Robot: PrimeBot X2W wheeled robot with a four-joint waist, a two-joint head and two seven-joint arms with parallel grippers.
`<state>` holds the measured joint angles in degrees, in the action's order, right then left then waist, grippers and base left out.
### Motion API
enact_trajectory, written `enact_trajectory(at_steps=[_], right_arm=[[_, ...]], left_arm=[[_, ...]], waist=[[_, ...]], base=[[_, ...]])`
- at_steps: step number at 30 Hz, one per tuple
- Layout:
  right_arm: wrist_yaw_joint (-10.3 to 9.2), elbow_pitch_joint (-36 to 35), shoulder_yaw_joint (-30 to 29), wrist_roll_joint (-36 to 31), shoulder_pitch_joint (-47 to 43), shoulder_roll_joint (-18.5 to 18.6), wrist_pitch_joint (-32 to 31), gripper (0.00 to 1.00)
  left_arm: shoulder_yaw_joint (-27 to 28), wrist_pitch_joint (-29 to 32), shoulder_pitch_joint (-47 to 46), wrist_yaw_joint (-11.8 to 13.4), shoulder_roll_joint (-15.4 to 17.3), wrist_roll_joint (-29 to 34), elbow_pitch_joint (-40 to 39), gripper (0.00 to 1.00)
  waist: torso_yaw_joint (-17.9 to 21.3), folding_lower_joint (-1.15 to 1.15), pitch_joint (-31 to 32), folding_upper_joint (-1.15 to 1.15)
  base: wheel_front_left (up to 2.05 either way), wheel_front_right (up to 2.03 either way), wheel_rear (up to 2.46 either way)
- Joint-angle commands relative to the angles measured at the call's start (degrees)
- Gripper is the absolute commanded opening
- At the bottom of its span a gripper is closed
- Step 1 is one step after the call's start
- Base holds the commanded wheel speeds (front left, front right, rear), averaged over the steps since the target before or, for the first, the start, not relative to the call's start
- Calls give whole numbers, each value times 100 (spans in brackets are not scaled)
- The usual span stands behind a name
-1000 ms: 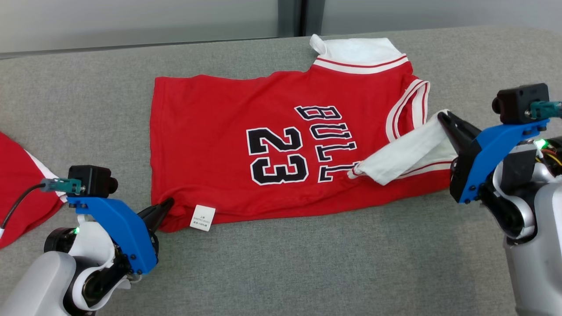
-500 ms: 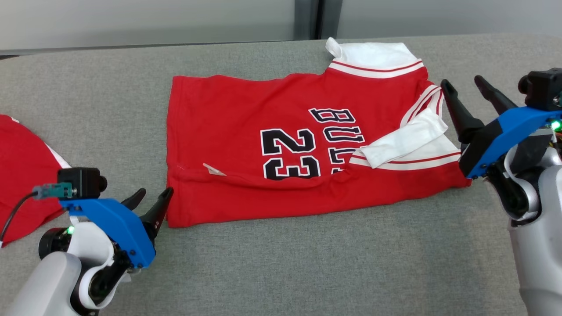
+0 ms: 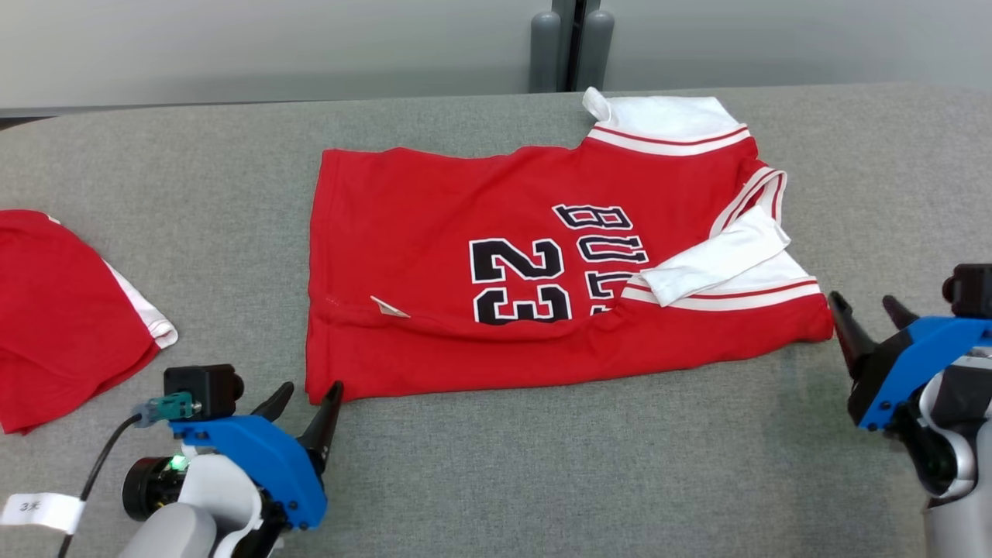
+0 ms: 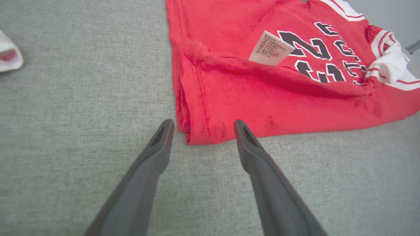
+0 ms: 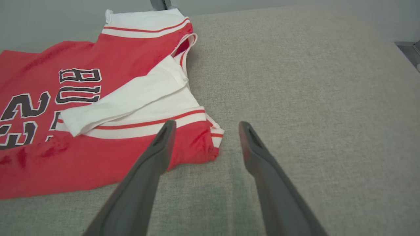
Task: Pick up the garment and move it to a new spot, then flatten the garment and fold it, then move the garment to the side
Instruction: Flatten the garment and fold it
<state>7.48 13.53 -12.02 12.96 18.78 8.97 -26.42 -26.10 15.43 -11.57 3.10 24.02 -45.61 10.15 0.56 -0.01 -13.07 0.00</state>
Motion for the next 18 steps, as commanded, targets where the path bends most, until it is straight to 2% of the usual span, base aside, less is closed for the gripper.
enact_trajectory(at_steps=[1, 8, 14, 18], right_arm=[[3, 18, -21, -21, -27, -41, -1, 100], [3, 577, -307, -224, 273, -332, 96, 100], [3, 1085, -510, -385, 608, -456, 171, 100], [3, 1412, -520, -513, 713, -508, 119, 100]], left_arm=[[-5, -39, -102, 22, -36, 30, 25, 100], [-223, -186, -447, 213, -309, 361, 642, 100], [-437, -174, -542, 179, -449, 477, 1090, 100], [-607, 70, -513, 104, -531, 439, 1366, 100]], waist=[[-4, 1, -18, 0], [-8, 1, -215, 0], [-30, 1, -353, 0], [-52, 1, -393, 0]], base=[[0, 0, 0], [0, 0, 0], [0, 0, 0], [0, 0, 0]])
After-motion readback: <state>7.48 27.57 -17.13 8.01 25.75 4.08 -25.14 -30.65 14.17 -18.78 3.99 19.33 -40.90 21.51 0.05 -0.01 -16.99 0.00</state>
